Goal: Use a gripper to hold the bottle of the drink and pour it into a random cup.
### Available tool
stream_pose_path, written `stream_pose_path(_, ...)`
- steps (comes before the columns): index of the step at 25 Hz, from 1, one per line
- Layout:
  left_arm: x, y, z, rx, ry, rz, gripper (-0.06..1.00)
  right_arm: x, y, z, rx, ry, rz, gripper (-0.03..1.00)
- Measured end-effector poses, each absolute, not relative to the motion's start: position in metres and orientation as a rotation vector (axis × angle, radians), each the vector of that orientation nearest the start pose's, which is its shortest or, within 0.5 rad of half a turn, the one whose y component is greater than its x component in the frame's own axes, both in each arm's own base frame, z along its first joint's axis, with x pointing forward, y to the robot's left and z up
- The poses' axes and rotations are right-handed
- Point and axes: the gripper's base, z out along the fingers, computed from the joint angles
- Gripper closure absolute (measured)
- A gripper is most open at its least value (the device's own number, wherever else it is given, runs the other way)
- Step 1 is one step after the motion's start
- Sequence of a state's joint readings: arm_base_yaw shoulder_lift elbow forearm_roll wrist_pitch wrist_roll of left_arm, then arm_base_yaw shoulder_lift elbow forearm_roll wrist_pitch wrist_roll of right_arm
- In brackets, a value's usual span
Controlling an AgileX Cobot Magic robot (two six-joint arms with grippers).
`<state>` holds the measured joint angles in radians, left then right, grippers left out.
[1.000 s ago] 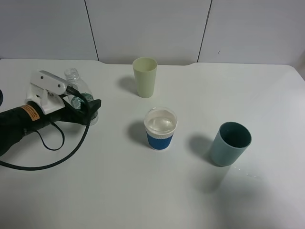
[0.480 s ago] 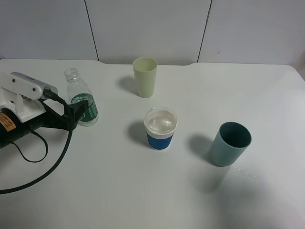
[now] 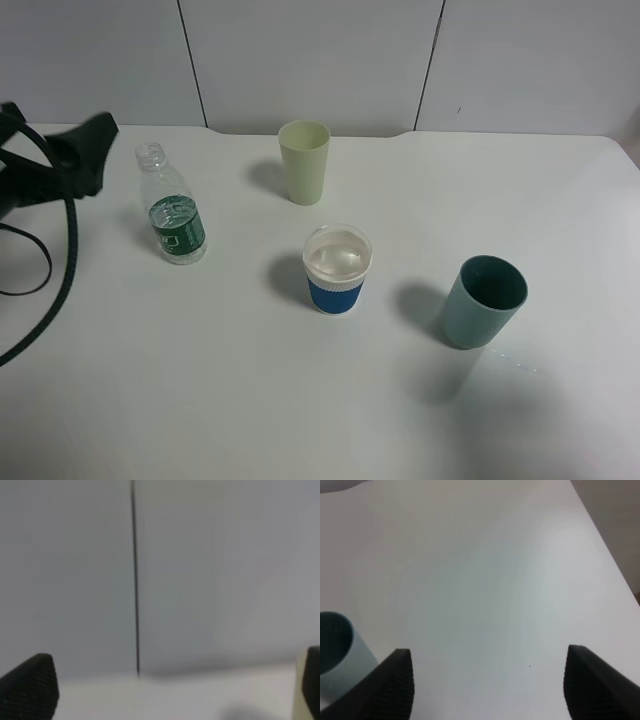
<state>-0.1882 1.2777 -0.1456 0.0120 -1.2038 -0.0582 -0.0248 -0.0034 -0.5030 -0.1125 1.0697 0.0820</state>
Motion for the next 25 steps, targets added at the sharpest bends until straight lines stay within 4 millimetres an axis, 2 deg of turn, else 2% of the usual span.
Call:
stream_pose_path(3,0.181,-0.034,0.243,0.079,1.303,-0.209,-0.04,-0.007,-0.009,0.278,0.115,2.04,-0.099,0.33)
stream_pose_path(6,0.181,-0.034,0.272,0.079,1.291,-0.208,-0.04,-0.007,-0.009,0.278,0.115,2.04,-0.099,0.33)
stream_pose_path(13,0.174,-0.034,0.327,0.183,1.512,-0.13,-0.03,-0.007,-0.009,0.278,0.115,2.04,-0.099,0.33)
stream_pose_path(19,0.146,-0.026,0.34,0.25,1.73,-0.033,-0.03,-0.007,-0.009,0.278,0.115,2.04,-0.099,0.33)
stream_pose_path(25,0.105,-0.015,0.336,0.257,1.848,0.013,-0.03,-0.007,-0.009,0.278,0.115,2.04,-0.099,0.33)
